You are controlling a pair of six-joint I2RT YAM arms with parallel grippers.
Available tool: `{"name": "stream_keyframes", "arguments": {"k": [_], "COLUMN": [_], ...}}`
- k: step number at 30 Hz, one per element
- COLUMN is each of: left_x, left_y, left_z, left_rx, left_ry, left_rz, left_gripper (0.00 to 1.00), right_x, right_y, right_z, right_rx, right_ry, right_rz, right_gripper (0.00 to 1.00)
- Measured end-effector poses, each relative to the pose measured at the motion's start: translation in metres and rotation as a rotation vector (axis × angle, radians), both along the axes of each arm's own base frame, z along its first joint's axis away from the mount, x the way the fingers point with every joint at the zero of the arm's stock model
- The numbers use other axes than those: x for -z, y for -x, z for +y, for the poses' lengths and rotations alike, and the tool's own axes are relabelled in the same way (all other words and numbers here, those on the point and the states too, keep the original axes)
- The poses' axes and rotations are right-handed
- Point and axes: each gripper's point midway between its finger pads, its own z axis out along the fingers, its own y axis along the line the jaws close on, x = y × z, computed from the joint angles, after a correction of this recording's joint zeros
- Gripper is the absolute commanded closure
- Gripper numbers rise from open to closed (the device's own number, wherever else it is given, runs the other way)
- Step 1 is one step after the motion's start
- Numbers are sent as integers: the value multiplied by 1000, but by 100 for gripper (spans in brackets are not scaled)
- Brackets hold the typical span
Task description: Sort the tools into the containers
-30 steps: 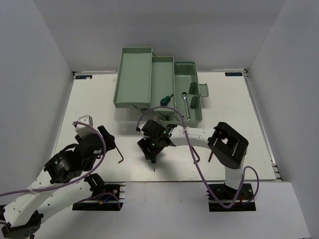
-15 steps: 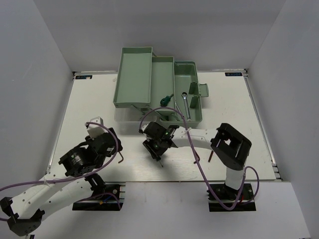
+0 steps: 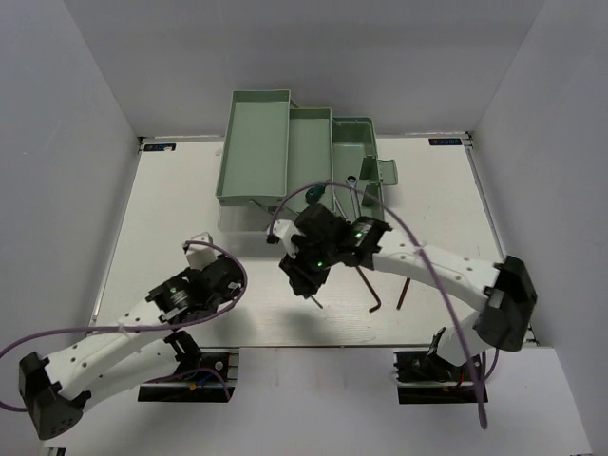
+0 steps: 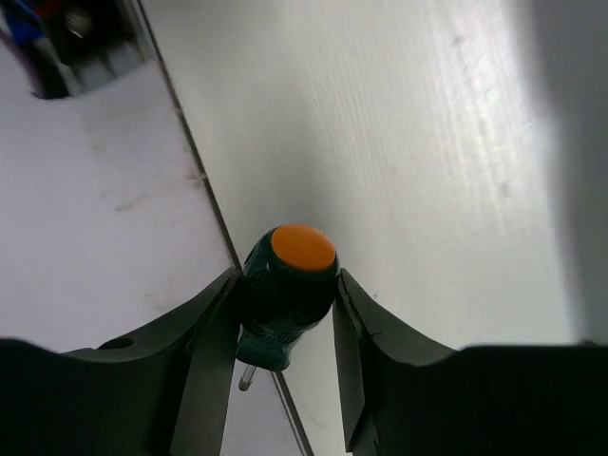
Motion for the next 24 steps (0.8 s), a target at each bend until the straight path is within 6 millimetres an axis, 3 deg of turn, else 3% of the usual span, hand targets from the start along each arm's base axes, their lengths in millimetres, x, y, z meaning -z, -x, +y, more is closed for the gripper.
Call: {"name": "stream_keyframes", "arguments": {"k": [4,9,13,17,21,23,24], "left_x": [26,41,48,54,56,58,59], "left_y": [-2,-4,-6,-6,-10,-12,-13], "left_z": [-5,-10,-9,-4,-1,1,3], "left_rx": [-10,-25,-44,-69,-97,-111,-118], "left_ry": [-39,-54,-55,-62,-65,-72,-79], "left_rz": [67,103,111,122,125,128,132], "left_gripper": [43,42,38,38,38,38,39], "right_x": [-69,-116,-125,-126,-115,-102,-93], "right_y": [-20,-83,-141,-209,-275,-299,-308], "right_z": [-5,-27,-36,-24,-7,-6,-7], "right_rx": [-1,169,315,448,537,564,573], "right_ry": [-124,-132,-86,-66,-80,-76,-66], "right_rz": [-156,-406,-524,-586,-598,-599,-592], "right_gripper": [100,100,100,100,100,89,66]}}
